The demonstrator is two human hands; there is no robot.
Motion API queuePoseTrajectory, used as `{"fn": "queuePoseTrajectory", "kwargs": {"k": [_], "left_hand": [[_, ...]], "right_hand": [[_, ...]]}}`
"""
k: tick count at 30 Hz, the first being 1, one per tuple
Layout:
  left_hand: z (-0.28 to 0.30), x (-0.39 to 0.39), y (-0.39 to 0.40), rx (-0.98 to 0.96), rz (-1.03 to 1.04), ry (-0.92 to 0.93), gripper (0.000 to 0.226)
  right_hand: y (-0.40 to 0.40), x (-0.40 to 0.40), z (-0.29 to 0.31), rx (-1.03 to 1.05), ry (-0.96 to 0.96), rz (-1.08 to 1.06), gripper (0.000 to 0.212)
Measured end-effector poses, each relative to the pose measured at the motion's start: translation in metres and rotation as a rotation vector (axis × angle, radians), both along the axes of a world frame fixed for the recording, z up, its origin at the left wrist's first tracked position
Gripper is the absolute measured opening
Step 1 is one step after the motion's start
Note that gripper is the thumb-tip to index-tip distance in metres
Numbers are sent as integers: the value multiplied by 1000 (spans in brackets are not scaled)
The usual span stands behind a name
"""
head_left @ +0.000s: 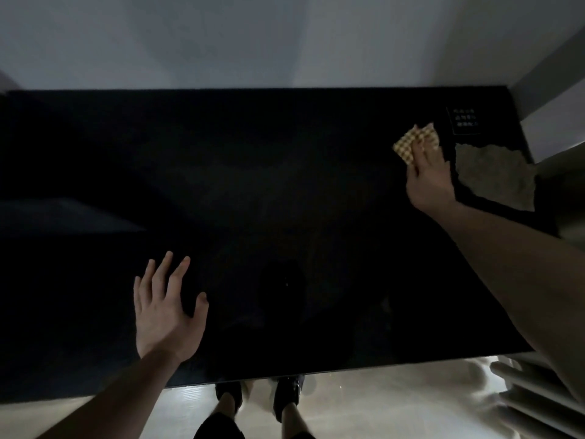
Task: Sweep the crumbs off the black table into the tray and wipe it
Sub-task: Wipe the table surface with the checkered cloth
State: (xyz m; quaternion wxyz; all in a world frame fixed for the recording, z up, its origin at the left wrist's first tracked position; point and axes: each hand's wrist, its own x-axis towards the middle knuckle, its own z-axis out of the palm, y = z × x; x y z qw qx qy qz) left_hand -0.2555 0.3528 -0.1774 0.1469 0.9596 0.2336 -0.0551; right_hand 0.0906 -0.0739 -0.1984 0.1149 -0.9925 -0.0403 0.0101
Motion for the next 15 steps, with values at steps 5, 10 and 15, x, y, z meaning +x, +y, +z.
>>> {"fn": "queuePoseTrajectory", "kwargs": {"k": [5, 10, 15], "left_hand": [[-1, -1, 1, 4, -9, 3, 74], [5, -1, -3, -22, 6, 10, 74], [8, -2, -4, -33, 14, 14, 71]], "right_hand": [[21, -68, -7, 53, -7, -8, 56], [41, -211, 9, 138, 89, 311, 59], [65, -333, 10, 43, 136, 750, 58]]}}
